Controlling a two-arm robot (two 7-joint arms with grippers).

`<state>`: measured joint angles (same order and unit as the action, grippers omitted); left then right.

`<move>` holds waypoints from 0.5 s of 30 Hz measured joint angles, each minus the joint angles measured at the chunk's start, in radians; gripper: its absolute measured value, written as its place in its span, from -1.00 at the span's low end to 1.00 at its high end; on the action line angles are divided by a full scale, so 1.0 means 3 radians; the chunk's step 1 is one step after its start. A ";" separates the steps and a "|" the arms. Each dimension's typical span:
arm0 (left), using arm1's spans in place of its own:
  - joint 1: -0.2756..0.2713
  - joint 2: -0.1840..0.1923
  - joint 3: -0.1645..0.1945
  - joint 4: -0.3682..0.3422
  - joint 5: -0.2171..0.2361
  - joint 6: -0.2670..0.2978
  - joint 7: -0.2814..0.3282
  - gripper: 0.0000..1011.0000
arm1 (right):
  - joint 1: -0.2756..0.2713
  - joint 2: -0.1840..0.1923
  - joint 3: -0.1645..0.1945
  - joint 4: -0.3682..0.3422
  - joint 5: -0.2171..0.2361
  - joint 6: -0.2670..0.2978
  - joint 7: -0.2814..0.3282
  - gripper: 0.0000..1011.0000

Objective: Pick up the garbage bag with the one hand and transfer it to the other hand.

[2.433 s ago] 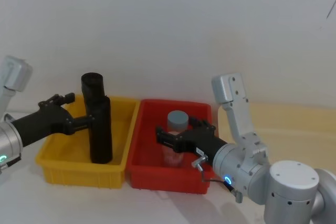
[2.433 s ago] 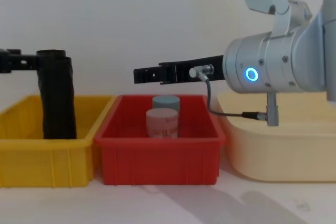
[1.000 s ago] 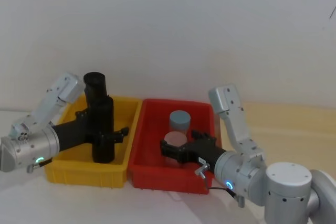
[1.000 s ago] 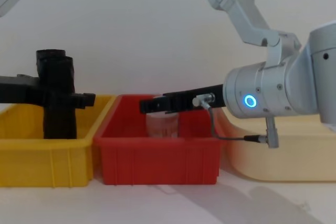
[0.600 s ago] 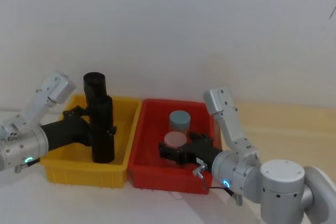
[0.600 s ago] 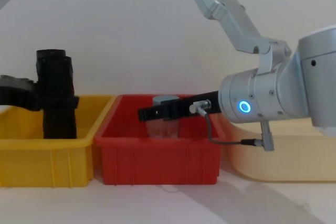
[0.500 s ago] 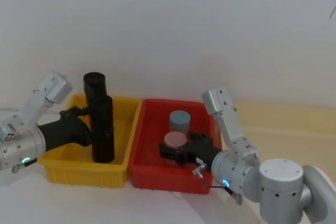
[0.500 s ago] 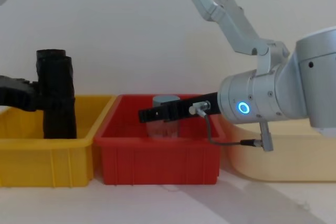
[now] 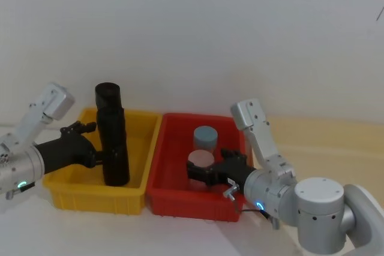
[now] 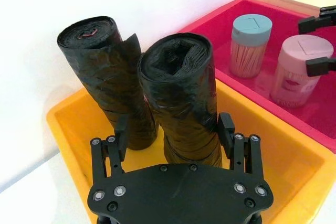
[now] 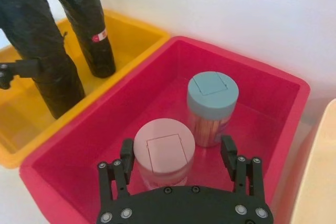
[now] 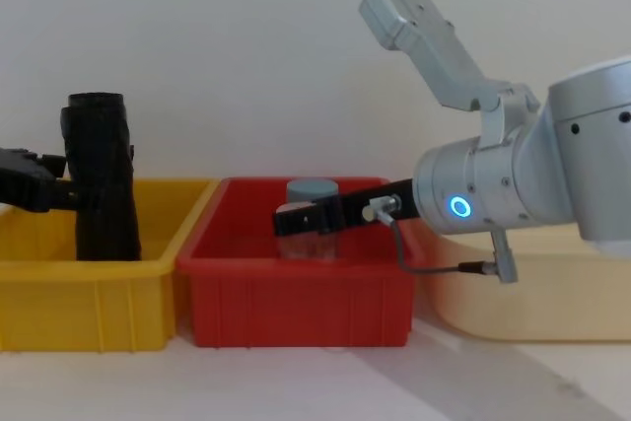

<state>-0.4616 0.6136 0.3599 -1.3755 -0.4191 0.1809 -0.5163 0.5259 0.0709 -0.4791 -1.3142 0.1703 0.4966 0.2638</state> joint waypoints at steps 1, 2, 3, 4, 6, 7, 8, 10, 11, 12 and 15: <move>0.0001 0.0000 -0.0001 0.0002 0.0000 -0.0002 -0.0005 0.98 | 0.0005 0.0002 0.0000 0.0011 -0.0004 -0.0001 0.0002 0.99; 0.0002 -0.0001 -0.0005 0.0006 0.0000 -0.0006 -0.0015 0.98 | 0.0012 0.0004 0.0000 0.0025 -0.0013 -0.0001 0.0008 0.99; 0.0002 -0.0002 -0.0005 0.0008 0.0000 -0.0007 -0.0018 0.98 | 0.0015 0.0005 0.0000 0.0031 -0.0016 -0.0002 0.0010 0.99; 0.0002 -0.0003 -0.0006 0.0010 0.0000 -0.0010 -0.0022 0.98 | 0.0019 0.0006 0.0000 0.0036 -0.0020 -0.0002 0.0013 0.99; 0.0002 -0.0007 -0.0007 0.0018 0.0000 -0.0015 -0.0034 0.98 | 0.0027 0.0010 -0.0001 0.0053 -0.0030 -0.0001 0.0022 0.99; 0.0002 -0.0009 -0.0007 0.0022 0.0000 -0.0016 -0.0036 0.98 | 0.0030 0.0011 -0.0001 0.0056 -0.0032 0.0000 0.0024 0.99; 0.0000 -0.0014 -0.0007 0.0028 0.0000 -0.0021 -0.0043 0.98 | 0.0034 0.0013 -0.0002 0.0063 -0.0038 0.0004 0.0035 0.99; -0.0004 -0.0020 -0.0007 0.0036 0.0000 -0.0027 -0.0047 0.98 | 0.0038 0.0015 -0.0003 0.0069 -0.0043 0.0013 0.0049 0.99; -0.0004 -0.0020 -0.0007 0.0036 0.0000 -0.0027 -0.0047 0.98 | 0.0038 0.0015 -0.0003 0.0069 -0.0043 0.0013 0.0049 0.99; -0.0007 -0.0026 -0.0007 0.0043 0.0002 -0.0031 -0.0050 0.98 | 0.0041 0.0017 -0.0004 0.0072 -0.0045 0.0020 0.0059 0.99; -0.0015 -0.0040 -0.0006 0.0054 0.0008 -0.0040 -0.0052 0.98 | 0.0041 0.0018 -0.0005 0.0075 -0.0051 0.0034 0.0077 0.99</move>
<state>-0.4661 0.6017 0.3581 -1.3591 -0.4167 0.1687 -0.5319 0.5383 0.0764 -0.4806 -1.2916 0.1550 0.5067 0.2871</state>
